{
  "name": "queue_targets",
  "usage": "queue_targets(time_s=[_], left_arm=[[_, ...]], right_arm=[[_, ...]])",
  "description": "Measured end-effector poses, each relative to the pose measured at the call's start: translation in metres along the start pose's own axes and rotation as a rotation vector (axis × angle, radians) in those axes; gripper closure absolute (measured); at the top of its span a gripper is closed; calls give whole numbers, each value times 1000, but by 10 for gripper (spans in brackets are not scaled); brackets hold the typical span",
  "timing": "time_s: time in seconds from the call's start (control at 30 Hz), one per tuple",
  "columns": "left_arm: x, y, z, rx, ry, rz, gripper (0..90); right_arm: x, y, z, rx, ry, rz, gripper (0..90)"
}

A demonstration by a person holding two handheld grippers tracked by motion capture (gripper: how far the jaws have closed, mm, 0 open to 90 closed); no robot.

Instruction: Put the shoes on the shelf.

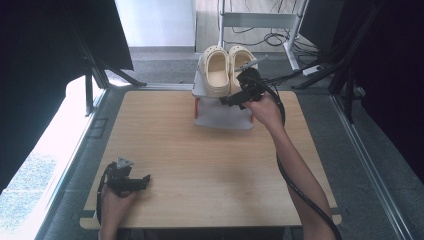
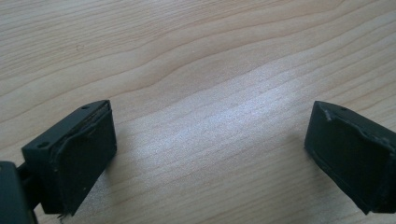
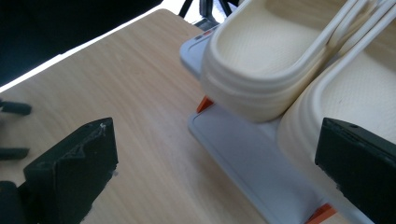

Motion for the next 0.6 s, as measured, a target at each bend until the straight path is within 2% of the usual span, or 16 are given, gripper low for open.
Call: queue_targets(time_s=[0.27, 0.6], left_arm=[[-1, 0, 0, -4, 2, 3, 21], [-3, 0, 0, -5, 9, -7, 21]], right_arm=[[12, 33, 13, 4, -35, 16, 0], [17, 72, 27, 5, -31, 37, 0]])
Point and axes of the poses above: each handheld gripper's, and its own axes: z roughly backward along the jaws, y roughly out of its underside, x roughly to its left, the point moved 8 cm from there along -z, roughly forward along the jaws, and after that the axes turned 2 degrees about x, right-handed, at the moved point
